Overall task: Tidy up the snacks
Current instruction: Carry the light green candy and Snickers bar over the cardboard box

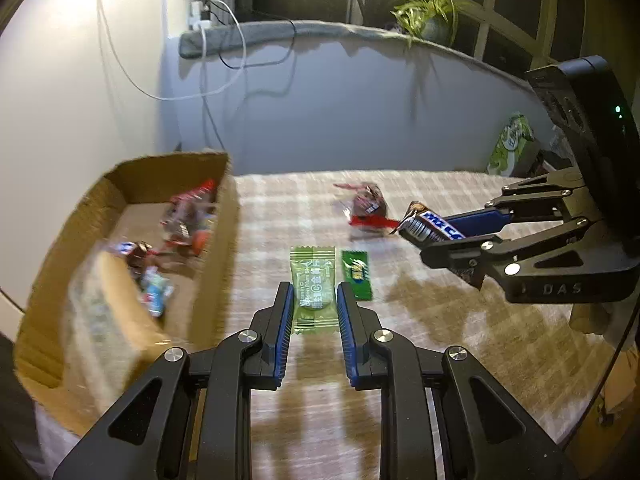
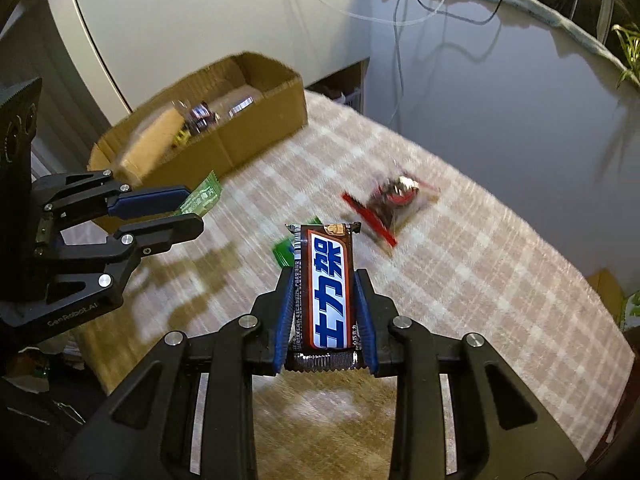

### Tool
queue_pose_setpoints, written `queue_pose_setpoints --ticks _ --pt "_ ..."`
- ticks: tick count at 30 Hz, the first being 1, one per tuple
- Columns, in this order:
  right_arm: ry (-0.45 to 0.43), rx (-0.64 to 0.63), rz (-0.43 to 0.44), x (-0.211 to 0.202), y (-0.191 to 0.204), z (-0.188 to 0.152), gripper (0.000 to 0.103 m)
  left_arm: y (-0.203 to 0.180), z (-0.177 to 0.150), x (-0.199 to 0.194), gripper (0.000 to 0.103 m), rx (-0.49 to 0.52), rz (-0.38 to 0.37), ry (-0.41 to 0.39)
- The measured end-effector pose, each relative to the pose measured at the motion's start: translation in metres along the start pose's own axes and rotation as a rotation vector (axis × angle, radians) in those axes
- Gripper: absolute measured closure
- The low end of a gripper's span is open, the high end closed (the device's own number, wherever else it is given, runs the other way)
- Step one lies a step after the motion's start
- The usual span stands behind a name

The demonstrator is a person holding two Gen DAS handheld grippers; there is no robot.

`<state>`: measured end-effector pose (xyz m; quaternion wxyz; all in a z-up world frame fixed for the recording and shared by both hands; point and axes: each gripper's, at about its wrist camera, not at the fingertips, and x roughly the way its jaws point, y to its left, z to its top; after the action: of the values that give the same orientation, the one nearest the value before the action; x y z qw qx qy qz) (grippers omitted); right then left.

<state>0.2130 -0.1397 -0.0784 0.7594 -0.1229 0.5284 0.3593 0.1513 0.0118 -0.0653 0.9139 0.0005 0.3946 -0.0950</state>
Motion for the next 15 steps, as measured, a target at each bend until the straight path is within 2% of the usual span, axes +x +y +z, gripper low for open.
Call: queue_pose_setpoints --ticks 9,15 --pt "-0.073 -0.034 0.012 -0.016 0.032 0.035 0.073 0.036 0.002 -0.024 0.083 -0.045 0.047 -0.053" --pt "-0.103 -0.06 0.035 -0.01 0.056 0.062 0.073 0.062 0.002 -0.04 0.083 -0.065 0.088 -0.079"
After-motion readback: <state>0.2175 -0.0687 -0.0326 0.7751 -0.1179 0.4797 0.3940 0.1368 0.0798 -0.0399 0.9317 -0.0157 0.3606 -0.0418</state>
